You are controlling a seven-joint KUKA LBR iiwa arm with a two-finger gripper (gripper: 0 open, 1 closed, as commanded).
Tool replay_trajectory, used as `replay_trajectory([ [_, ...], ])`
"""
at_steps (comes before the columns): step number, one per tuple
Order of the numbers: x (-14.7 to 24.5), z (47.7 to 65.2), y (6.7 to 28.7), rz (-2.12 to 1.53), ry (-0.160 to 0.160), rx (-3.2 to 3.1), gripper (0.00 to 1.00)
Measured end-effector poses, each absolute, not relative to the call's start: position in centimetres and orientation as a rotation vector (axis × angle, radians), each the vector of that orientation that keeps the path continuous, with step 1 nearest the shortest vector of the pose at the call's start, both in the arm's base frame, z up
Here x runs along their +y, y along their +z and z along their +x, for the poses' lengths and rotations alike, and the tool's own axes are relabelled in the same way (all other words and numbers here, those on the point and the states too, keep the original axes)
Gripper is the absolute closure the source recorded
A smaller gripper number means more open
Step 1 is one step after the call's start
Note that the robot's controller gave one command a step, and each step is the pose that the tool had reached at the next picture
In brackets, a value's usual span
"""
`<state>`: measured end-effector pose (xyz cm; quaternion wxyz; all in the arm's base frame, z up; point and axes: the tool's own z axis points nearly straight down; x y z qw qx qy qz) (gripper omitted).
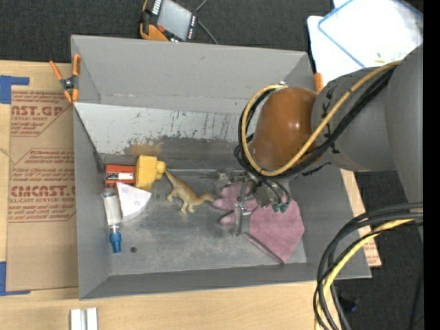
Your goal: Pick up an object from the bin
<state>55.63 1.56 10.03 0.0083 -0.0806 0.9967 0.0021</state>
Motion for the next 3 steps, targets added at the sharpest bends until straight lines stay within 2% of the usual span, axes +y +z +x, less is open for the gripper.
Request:
replay_trajectory([
  [1, -0.2, 54.6, 11.3, -0.380, 0.003, 3.099, 1.00],
  [2, -0.4, 54.5, 11.8, -0.388, 0.003, 3.095, 1.00],
  [3, -4.6, 52.6, 7.2, -0.549, 0.003, 3.068, 1.00],
])
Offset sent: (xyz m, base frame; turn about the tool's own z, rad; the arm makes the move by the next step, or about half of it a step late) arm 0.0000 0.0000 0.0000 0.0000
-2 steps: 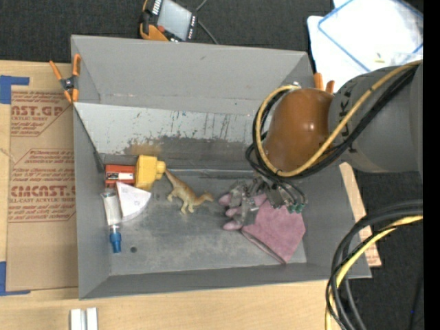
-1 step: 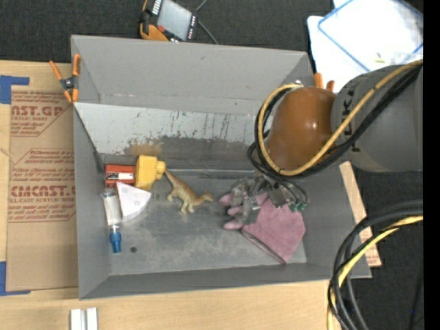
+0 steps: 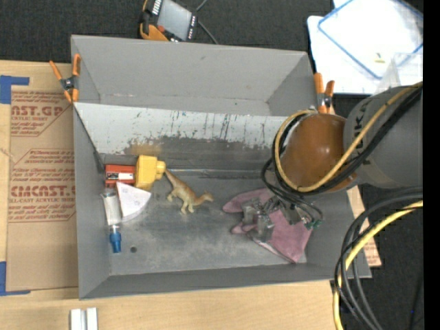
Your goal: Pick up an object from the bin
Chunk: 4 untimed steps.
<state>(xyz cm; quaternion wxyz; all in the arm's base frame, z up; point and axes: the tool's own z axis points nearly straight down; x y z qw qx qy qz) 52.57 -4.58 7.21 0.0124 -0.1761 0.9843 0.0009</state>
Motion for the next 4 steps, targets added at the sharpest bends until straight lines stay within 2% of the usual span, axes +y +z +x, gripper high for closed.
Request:
replay_trajectory([
  [1, -1.2, 55.5, 9.8, -0.466, 0.006, 3.073, 1.00],
  [2, -4.8, 53.9, 7.8, -0.559, 0.004, 3.072, 1.00],
  [3, -1.7, 55.7, 17.8, -0.465, 0.007, 3.079, 1.00],
  [4, -3.7, 54.4, 11.5, -0.515, 0.007, 3.078, 1.00],
])
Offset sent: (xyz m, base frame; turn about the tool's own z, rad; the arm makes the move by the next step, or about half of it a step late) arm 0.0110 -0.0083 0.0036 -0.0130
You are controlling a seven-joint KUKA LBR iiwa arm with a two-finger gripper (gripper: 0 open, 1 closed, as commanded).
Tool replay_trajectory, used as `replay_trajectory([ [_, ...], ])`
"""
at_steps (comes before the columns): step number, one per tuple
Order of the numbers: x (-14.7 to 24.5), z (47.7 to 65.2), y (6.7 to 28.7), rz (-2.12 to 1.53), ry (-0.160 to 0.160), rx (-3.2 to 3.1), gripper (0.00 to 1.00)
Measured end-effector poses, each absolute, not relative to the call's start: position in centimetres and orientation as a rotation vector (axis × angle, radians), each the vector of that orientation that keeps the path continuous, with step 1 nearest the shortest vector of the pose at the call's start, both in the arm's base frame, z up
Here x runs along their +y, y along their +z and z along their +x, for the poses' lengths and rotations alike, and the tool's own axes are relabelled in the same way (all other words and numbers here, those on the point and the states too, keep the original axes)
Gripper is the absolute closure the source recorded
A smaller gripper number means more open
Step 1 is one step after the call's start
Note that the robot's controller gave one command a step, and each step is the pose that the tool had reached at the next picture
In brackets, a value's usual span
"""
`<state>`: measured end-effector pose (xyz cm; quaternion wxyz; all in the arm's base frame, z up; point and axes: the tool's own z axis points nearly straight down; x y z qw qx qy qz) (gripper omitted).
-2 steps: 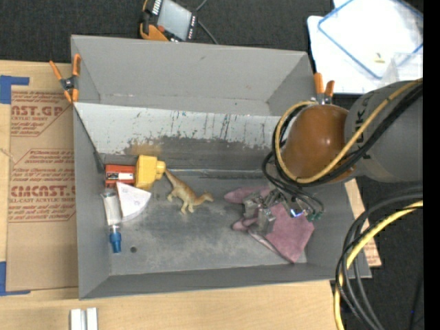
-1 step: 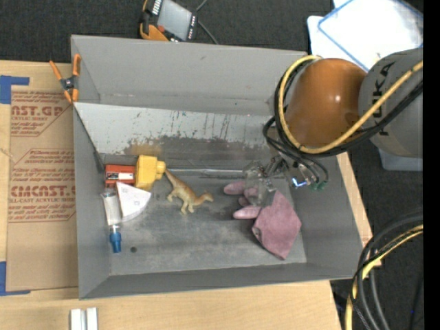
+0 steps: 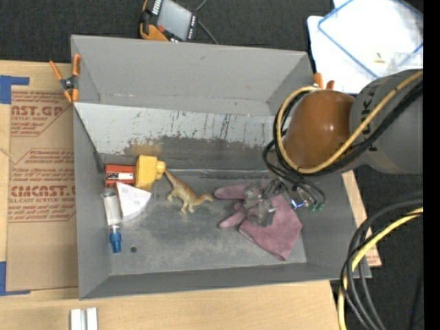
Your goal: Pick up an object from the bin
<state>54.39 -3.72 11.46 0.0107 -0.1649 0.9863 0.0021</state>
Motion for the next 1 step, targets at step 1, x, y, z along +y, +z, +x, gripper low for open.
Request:
replay_trajectory([
  [1, -3.97, 55.37, 8.40, -0.720, 0.003, 3.026, 1.00],
])
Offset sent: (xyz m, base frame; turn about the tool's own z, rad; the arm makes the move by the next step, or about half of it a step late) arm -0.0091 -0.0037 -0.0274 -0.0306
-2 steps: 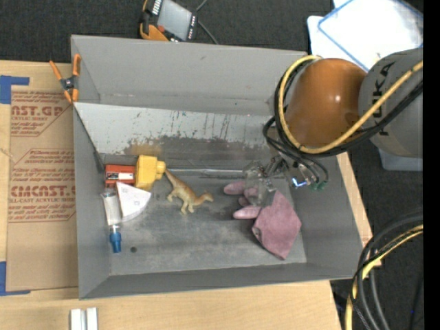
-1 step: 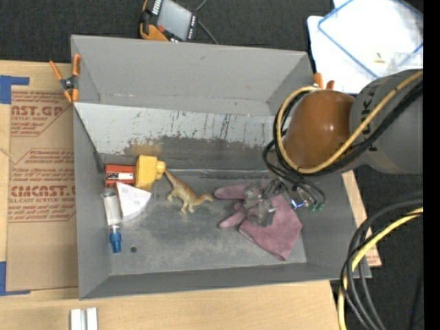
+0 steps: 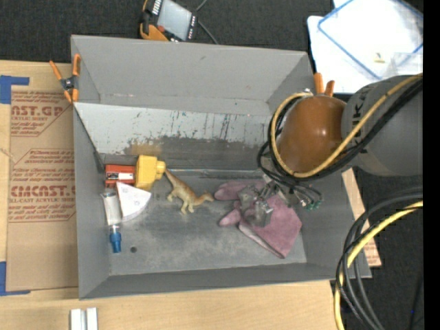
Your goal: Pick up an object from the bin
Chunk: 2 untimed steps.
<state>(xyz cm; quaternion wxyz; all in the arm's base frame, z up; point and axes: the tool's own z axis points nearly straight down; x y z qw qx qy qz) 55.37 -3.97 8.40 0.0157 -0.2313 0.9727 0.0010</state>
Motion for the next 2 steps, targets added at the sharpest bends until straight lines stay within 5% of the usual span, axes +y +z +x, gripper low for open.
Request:
replay_trajectory([
  [1, -4.0, 53.7, 8.7, -0.563, 0.008, 3.069, 1.00],
  [2, -5.0, 55.6, 7.3, -0.700, 0.006, 3.029, 1.00],
])
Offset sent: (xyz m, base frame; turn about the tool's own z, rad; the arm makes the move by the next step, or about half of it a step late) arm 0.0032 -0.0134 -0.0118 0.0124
